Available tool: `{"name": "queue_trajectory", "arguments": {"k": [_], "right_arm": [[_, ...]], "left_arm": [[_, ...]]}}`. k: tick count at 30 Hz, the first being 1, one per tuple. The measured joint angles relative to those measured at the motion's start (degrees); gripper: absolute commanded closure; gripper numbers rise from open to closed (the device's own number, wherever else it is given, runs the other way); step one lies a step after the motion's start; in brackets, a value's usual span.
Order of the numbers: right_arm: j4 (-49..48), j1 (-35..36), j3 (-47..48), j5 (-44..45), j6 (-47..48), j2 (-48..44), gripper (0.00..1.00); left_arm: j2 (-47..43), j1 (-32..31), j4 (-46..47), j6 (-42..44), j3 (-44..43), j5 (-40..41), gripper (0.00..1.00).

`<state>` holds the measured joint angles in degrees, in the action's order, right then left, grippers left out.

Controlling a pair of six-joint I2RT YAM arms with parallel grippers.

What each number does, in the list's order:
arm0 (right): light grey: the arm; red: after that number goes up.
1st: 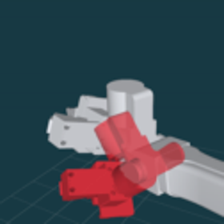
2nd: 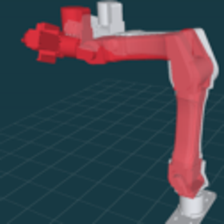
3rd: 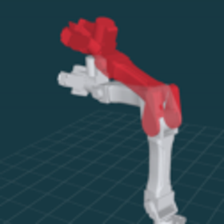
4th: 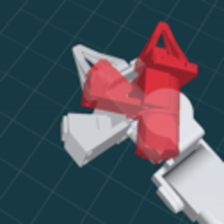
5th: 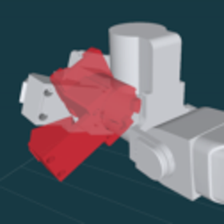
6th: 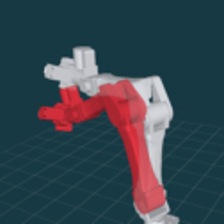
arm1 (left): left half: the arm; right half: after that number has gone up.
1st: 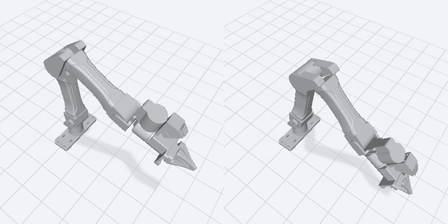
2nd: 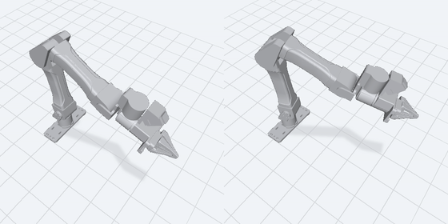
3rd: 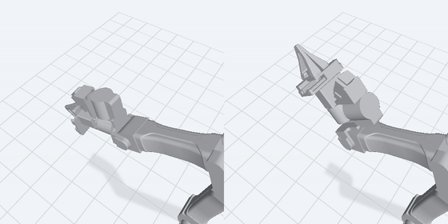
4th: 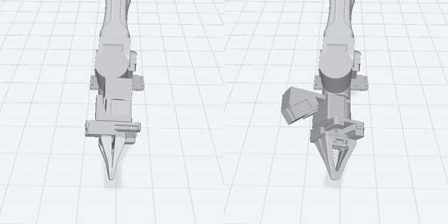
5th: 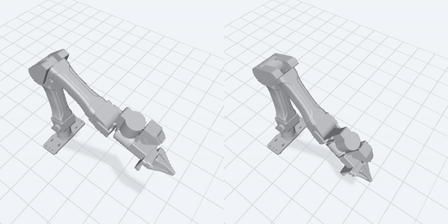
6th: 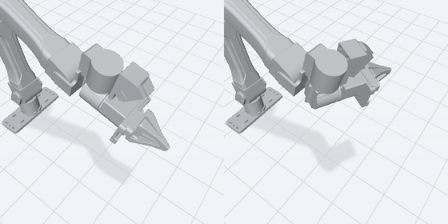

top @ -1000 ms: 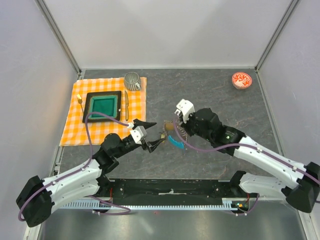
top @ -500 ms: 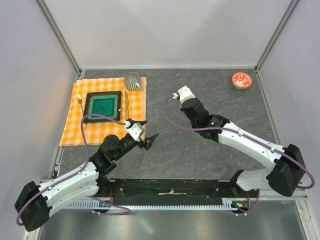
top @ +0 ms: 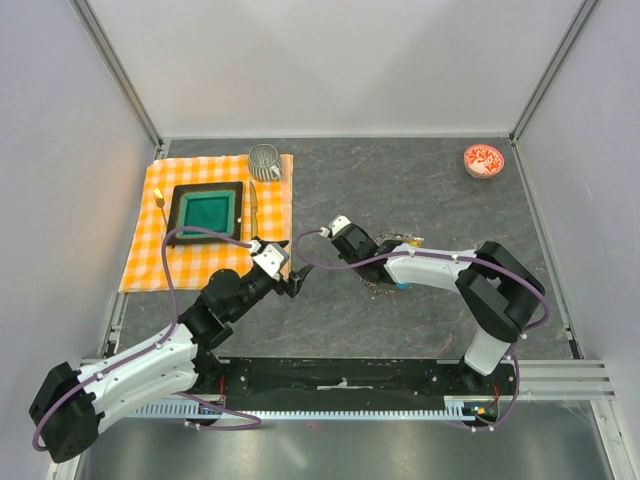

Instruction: Put the keys on the keyring

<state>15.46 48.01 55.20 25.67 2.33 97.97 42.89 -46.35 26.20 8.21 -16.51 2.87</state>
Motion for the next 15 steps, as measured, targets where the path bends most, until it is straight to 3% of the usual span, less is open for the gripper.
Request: {"name": "queue_trajectory", "arguments": {"k": [6,9,10,15], "right_arm": [[-0.83,1.6,2.49,-0.44,-0.13,1.97,0.83],[-0.79,1.66,2.71,-2.75,-0.59,2.05,0.69],[-0.76,1.66,2.71,-3.56,-1.07,2.03,0.6],[-1.27,1.46,2.32,-7.43,-3.23,-0.63,0.42]], "left_arm": [[-1.62,0.0,0.11,0.0,0.33,1.6,0.18],[-2.25,0.0,0.17,-0.02,0.92,2.27,0.18],[-2.34,0.0,0.11,-0.02,1.05,2.64,0.17],[-2.93,0.0,0.44,-0.04,1.86,4.9,0.16]]}}
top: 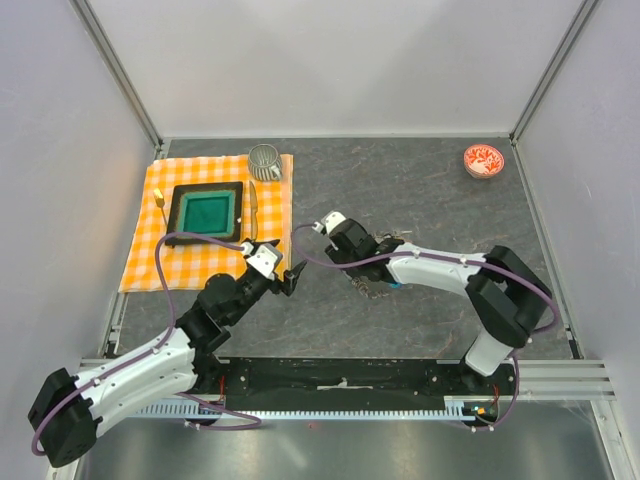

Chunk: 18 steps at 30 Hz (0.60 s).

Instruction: Put the keys on the keyring

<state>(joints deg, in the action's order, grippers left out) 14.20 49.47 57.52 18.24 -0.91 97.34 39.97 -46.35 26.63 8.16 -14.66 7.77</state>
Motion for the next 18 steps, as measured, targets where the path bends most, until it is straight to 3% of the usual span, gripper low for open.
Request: {"name": "queue_trajectory", "arguments": {"k": [3,7,9,12,15,18], "right_arm": [[-1.09,-1.62,-0.15,-3.08,-1.14,-3.76,0.34],[-3.52,-7.28,-0.46,-5.4,-3.3,-8.46,0.22],[-4.57,-10.84,-1.46,-6.01,-5.2,-10.91,0.11],[-5.35,-16.57,-4.13,-6.86,-8.31,-15.54,0.02],[-5.95,-23.17,-8.0,-7.21,-12.22,-22.36,0.02],[-6.32,-29.14,-12.41,-6.16,-16.28,-31.5,0.02]], "left_arm": [[-0.35,0.0,0.04,-0.11,0.09,1.9,0.14],[-1.29,-0.02,0.02,-1.03,0.09,6.58,0.01],[-1.84,-0.02,-0.02,-2.14,0.09,9.81,0.01],[-3.1,0.0,-0.35,-4.9,0.09,15.43,0.01],[-4.61,0.13,-2.05,-9.73,0.0,21.51,0.0],[-5.49,0.83,-9.84,-17.38,-2.62,26.73,0.01]]}}
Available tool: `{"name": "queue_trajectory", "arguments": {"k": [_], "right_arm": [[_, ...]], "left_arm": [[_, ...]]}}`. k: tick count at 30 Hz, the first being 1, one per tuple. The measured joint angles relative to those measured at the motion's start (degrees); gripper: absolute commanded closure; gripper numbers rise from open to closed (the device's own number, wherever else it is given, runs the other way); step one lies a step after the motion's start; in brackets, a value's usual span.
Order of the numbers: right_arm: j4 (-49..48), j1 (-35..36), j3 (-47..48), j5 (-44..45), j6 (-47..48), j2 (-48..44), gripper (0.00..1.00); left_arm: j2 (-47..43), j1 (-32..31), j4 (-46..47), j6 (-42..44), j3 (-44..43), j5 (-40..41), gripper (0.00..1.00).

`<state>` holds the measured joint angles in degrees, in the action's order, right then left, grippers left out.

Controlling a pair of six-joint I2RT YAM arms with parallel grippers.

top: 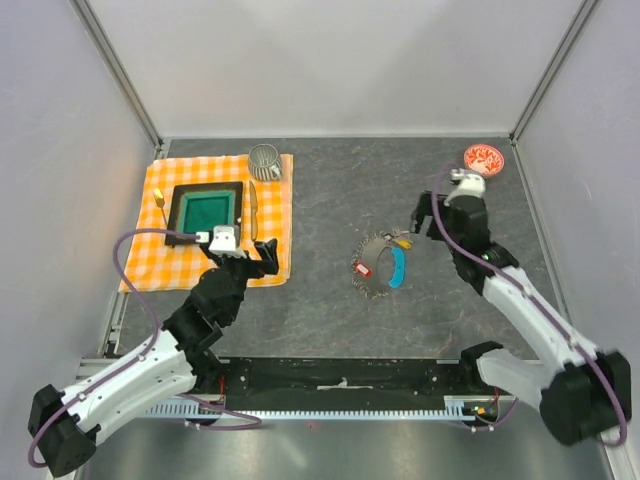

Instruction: Put the keys on the keyring

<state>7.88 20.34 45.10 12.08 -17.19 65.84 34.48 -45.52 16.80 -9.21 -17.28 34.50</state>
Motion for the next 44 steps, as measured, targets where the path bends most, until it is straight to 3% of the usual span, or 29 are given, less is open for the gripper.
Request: {"name": "queue_trajectory", "arguments": {"k": [5,10,19,30,44], "right_arm": [[1.05,-4.44,-6.6,5.95,-4.96,-19.58,0.02],[3.43,-4.55,-7.06,13.16,-5.25,-37.33,0.02],[7.65,-4.57,-4.76,17.35,0.68,-52.63,0.02],[7.69,-3.17,-4.15,19.3,6.49,-56.85,0.02],[7.67,-2.82,-5.33,19.52,7.19,-56.33,0.02]], "left_arm": [[-0.22,0.94,-17.29,-11.67,-10.62,3.74,0.0],[-2.82,0.94,-30.32,-16.83,-21.68,3.85,0.0],[-15.52,0.94,-40.52,-15.72,-32.11,0.76,0.01],[-29.4,0.94,-41.44,-7.52,-31.34,1.2,0.01],[-31.41,4.44,-41.46,-4.31,-24.96,1.33,0.01]]}}
